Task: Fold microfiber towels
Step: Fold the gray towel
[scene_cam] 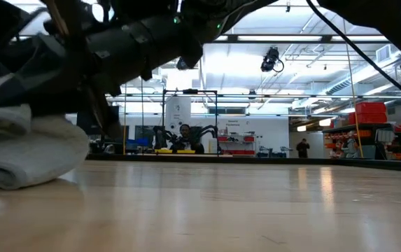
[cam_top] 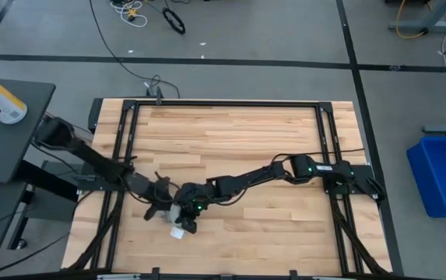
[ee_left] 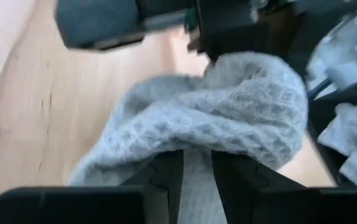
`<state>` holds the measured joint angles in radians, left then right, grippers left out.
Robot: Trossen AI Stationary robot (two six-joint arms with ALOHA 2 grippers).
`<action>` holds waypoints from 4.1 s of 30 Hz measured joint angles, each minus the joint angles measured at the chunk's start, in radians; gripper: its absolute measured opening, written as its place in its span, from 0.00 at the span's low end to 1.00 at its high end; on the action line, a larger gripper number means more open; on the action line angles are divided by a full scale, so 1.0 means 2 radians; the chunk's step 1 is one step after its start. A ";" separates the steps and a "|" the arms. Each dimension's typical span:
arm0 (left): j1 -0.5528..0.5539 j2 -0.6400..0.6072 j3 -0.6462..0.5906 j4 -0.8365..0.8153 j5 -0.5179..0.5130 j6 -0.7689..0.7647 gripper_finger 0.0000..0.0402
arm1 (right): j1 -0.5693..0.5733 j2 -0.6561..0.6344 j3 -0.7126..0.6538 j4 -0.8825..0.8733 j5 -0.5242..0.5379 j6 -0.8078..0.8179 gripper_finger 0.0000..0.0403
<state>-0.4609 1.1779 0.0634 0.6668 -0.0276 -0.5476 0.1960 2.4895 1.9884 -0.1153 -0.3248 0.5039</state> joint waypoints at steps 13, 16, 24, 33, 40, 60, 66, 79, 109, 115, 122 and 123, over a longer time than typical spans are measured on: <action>-0.046 -0.217 -0.005 -0.165 -0.060 0.018 0.22 | 0.000 -0.005 0.000 -0.006 0.005 -0.005 0.03; -0.046 -0.237 -0.005 -0.210 -0.069 0.013 0.22 | -0.002 -0.005 0.000 -0.006 0.005 -0.005 0.03; -0.039 -0.232 -0.005 -0.217 -0.083 0.016 0.20 | -0.009 -0.017 0.001 -0.009 0.006 -0.006 0.03; 0.006 -0.168 -0.005 -0.196 -0.094 0.052 0.11 | -0.022 -0.029 0.001 -0.050 0.015 -0.017 0.03; 0.006 -0.152 -0.015 -0.198 -0.068 0.064 0.11 | -0.021 -0.032 0.001 -0.094 0.044 -0.038 0.03; -0.076 -0.239 -0.028 -0.137 -0.057 0.073 0.11 | -0.033 -0.054 -0.012 -0.174 0.080 -0.090 0.03; -0.078 -0.282 -0.028 -0.195 -0.074 0.057 0.07 | -0.041 -0.079 -0.072 -0.167 0.084 -0.083 0.03; -0.078 -0.292 -0.028 -0.223 -0.068 0.035 0.03 | -0.061 -0.217 -0.282 -0.030 0.086 -0.064 0.03; -0.032 -0.291 -0.021 -0.215 -0.168 -0.020 0.04 | -0.154 -0.342 -0.485 0.088 0.056 -0.002 0.57; -0.021 -0.280 -0.020 -0.224 -0.129 -0.064 0.02 | -0.169 -0.385 -0.536 0.096 0.044 -0.015 0.53; -0.021 -0.235 -0.020 -0.243 -0.045 -0.098 0.06 | -0.156 -0.419 -0.599 0.143 0.042 0.001 0.47; -0.021 -0.230 -0.020 -0.246 -0.048 -0.101 0.07 | -0.153 -0.422 -0.606 0.146 0.043 0.006 0.47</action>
<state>-0.5030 0.7185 0.0238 0.1753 -0.1245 -0.7505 -0.1100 1.6449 0.7765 0.1763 -0.2393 0.5154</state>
